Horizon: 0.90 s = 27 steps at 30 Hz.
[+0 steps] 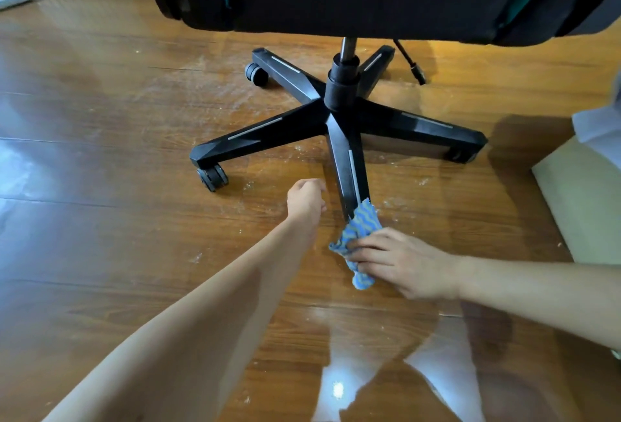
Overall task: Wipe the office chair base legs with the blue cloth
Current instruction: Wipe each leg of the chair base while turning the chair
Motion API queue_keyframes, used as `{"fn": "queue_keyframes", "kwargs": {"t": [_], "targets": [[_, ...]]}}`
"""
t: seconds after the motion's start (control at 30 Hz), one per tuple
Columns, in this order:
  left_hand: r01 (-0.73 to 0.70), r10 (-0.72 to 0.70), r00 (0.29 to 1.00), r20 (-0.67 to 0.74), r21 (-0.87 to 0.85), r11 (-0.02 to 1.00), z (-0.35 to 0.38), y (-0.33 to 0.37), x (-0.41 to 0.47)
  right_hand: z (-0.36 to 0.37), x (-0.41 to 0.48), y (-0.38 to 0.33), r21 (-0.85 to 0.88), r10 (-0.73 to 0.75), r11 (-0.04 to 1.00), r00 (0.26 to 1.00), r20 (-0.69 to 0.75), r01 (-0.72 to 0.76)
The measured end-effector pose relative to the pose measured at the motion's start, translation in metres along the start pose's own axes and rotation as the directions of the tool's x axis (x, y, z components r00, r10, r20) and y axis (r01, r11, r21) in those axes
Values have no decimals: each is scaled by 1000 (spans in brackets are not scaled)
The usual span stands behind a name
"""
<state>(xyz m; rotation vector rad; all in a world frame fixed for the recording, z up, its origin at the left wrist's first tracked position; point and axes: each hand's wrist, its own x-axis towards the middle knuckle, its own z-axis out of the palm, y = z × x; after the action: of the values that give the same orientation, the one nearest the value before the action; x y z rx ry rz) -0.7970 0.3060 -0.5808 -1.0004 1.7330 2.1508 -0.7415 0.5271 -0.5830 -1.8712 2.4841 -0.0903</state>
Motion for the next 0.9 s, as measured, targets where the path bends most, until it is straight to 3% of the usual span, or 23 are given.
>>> {"fn": "queue_keyframes", "kwargs": {"t": [0.33, 0.5, 0.57, 0.6, 0.67, 0.73, 0.83, 0.9], "targets": [[-69, 63, 997, 38, 182, 981, 32, 8, -3, -1, -8, 21, -19, -52, 999, 992, -116, 50], [-127, 119, 992, 43, 349, 928, 42, 13, 1, -21, -27, 25, 0, -22, 1000, 999, -39, 22], [-134, 122, 991, 55, 397, 908, 48, 13, 1, -32, -33, 28, 64, 100, 993, 994, -50, -96], [-138, 126, 990, 57, 437, 889, 53, 12, -1, -39, -34, 28, 141, 238, 964, 969, -71, -226], [-152, 146, 988, 53, 514, 844, 63, 11, -4, -50, -31, 38, 307, 552, 806, 830, -82, -506], [-162, 161, 986, 52, 558, 814, 77, 7, -8, -58, -23, 59, 402, 784, 582, 620, -44, -707], [-128, 145, 989, 28, 648, 751, 101, 2, -14, -66, -6, 94, 381, 941, 312, 338, 1, -871], [-116, 168, 986, -4, 707, 697, 108, -3, -16, -64, 12, 105, 331, 959, 236, 274, 74, -914]]}}
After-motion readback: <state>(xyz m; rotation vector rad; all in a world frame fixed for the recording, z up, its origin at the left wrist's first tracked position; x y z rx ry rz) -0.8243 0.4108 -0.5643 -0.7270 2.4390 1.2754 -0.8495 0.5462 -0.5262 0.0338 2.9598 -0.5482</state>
